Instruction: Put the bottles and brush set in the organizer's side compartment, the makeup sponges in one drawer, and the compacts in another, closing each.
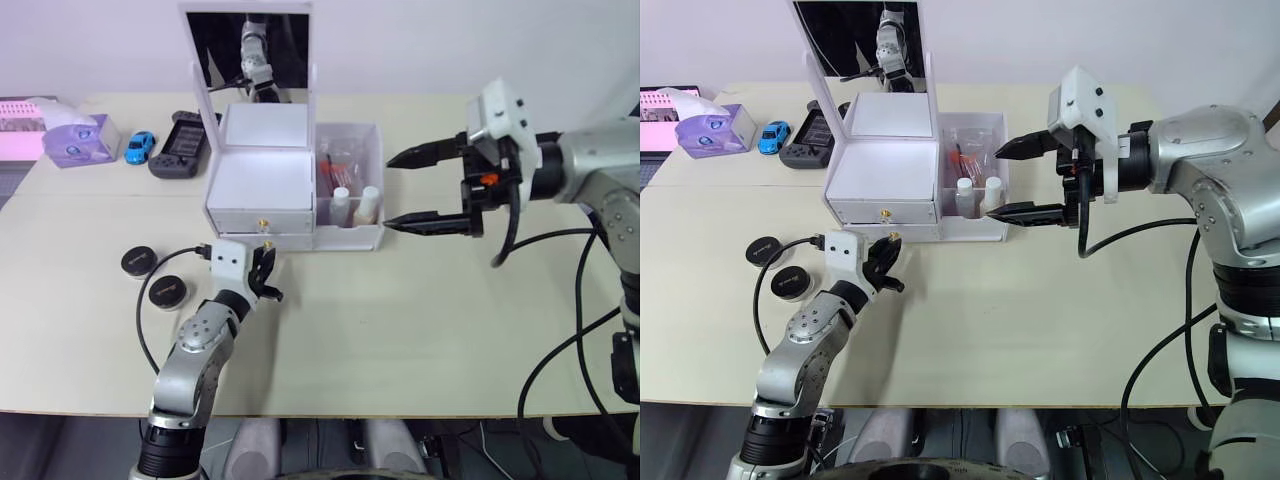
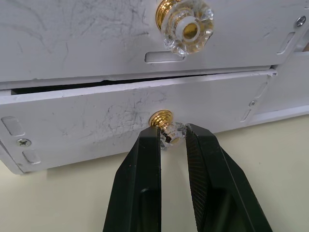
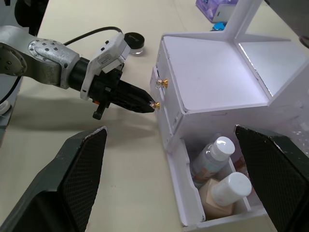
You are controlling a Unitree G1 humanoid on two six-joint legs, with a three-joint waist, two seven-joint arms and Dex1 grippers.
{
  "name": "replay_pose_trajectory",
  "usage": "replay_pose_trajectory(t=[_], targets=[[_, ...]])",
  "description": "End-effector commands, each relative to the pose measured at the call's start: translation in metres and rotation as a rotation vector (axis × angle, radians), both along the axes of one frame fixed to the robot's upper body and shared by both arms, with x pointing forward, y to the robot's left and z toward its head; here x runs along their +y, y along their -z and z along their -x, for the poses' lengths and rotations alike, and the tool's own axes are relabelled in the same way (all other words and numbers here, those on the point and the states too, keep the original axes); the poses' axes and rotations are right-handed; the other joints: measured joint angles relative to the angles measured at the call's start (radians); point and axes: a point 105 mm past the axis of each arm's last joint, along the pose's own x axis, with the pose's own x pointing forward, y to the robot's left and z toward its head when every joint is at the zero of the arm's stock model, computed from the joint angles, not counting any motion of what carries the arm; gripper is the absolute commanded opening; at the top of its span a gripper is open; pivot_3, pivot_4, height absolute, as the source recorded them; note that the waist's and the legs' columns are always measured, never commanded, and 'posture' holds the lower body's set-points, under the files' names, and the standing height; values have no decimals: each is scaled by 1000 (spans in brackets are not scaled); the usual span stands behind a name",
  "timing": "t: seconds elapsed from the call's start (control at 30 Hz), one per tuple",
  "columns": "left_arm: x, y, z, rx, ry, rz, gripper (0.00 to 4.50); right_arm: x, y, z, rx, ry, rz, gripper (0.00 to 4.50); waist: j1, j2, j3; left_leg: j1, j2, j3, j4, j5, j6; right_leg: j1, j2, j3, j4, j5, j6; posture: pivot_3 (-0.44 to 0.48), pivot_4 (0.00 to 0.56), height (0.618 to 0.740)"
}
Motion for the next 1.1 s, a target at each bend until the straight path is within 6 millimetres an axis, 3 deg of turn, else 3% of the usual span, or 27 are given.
replay_pose_trajectory(t=[0.03, 0.37, 0.63, 1.1], targets=[[-3, -14, 11, -62, 53, -19, 224, 1, -8, 2, -43, -3, 3, 4500, 0, 0, 0, 0, 0, 0, 0, 0, 0, 0, 0, 0, 0, 0, 0, 0, 150, 740], [2, -15, 51, -17, 165, -45, 224, 1, -13, 3, -28, -8, -11, 4500, 1, 1, 0, 0, 0, 0, -1, 0, 0, -1, 0, 0, -1, 0, 0, 0, 150, 740], [16, -10, 78, 55, 189, -83, 224, -2, -4, 3, -2, -11, -19, 4500, 0, 1, 0, 0, 0, 0, -1, 0, 0, -1, 0, 0, -2, 0, 0, 0, 150, 740], [9, 0, 94, 121, 257, -83, 224, 0, 4, 0, 13, -26, -38, 4500, 1, 1, 1, 0, 0, 1, -1, 0, 0, -1, -1, 0, -2, 0, 0, 0, 150, 740]])
